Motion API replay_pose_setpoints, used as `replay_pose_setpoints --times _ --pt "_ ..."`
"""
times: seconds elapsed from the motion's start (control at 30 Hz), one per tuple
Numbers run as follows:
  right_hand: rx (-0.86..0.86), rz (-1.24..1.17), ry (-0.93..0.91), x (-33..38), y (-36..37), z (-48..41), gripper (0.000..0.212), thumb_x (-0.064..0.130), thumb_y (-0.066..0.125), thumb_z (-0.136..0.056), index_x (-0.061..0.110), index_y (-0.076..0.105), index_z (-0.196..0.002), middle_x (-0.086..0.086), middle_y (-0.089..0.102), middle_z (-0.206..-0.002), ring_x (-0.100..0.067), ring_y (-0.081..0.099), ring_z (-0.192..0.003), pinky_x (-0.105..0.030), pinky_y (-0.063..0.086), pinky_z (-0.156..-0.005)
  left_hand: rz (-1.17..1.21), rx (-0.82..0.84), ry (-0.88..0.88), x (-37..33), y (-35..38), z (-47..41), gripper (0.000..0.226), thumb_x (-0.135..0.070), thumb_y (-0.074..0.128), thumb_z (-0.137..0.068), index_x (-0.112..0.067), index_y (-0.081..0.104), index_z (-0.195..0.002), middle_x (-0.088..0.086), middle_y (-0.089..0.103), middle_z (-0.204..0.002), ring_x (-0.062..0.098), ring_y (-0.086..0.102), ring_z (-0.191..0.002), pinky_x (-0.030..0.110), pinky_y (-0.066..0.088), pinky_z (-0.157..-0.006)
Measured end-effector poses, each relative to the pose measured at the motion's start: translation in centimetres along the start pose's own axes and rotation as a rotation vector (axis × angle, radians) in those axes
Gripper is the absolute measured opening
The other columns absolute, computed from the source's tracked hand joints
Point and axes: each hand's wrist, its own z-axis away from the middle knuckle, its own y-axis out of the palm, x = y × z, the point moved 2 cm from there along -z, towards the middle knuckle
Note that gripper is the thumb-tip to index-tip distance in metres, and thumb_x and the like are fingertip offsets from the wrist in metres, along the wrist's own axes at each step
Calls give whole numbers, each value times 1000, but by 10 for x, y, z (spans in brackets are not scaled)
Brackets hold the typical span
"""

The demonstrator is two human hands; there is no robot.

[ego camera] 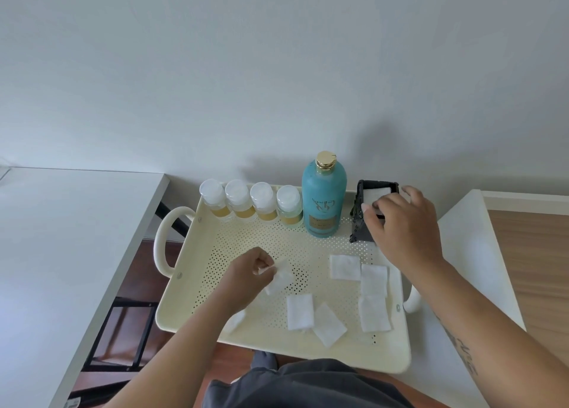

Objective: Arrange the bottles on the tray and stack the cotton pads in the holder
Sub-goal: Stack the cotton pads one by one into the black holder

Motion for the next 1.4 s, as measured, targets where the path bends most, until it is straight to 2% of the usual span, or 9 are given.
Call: replay_pose_setpoints --times 0.2,0.3,0.5,0.6,0.73,0.83,0.97,1.13,1.4 --pt "135 119 12 -4 10 -2 69 58 23 -96 12 73 -82 -2 74 -93 -35 51 -116 -47 36 -99 354 32 -96 -24 0 -5 1 -30 70 -88 -29 70 -88 -8 70 -75 4 52 -59 12 41 -51" --pt "148 113 2 -2 7 -4 70 58 22 -96 12 73 -86 -1 74 -96 -34 51 -117 -47 35 -101 461 11 -89 -37 -2 -4 5 -32 71 -87 -28 69 -85 -12 69 -70 6 51 -61 20 43 -57" --pt "-111 -41 -13 9 -12 4 30 35 52 -92 13 72 -88 -2 72 -94 -34 55 -109 -45 37 -93 699 37 -68 -60 -3 -7 10 -24 74 -85 -21 65 -86 -5 70 -77 8 59 -70 27 46 -67" --pt "-135 -293 -20 34 -19 13 13 28 67 -87 16 70 -90 2 68 -89 -27 56 -94 -39 40 -80 799 71 -63 -69 -3 -6 12 -23 75 -84 -19 64 -86 -2 69 -80 12 59 -73 27 44 -67" --pt "143 -800 173 61 -14 27 21 36 69 -84 21 65 -98 12 65 -92 -2 52 -84 -22 44 -75 899 117 -71 -79 -2 -3 23 -32 79 -75 -22 62 -86 5 68 -89 18 58 -81 28 41 -68" --pt "328 -1071 405 67 -5 35 20 40 72 -81 29 64 -96 13 67 -94 -3 61 -90 -24 49 -79 918 143 -71 -81 -1 -2 24 -34 78 -74 -22 62 -87 8 67 -92 20 57 -85 28 41 -69" --pt "379 -1157 476 69 1 36 7 32 70 -86 27 67 -90 7 70 -88 -10 63 -86 -25 44 -73 912 147 -77 -77 -2 -1 22 -32 79 -75 -22 63 -86 8 68 -93 20 58 -84 28 42 -68" --pt "388 -1150 471 72 5 33 4 31 67 -88 27 66 -89 14 68 -78 4 61 -72 -22 43 -69 842 141 -95 -64 -4 2 25 -35 80 -75 -21 69 -92 0 71 -89 12 63 -79 28 47 -71" --pt "393 -1097 406 75 14 27 5 31 65 -89 26 66 -88 8 69 -83 1 59 -71 -22 44 -69 172 29 -180 2 -27 5 12 -35 78 -80 -29 69 -85 -13 70 -83 -3 58 -64 20 44 -64"
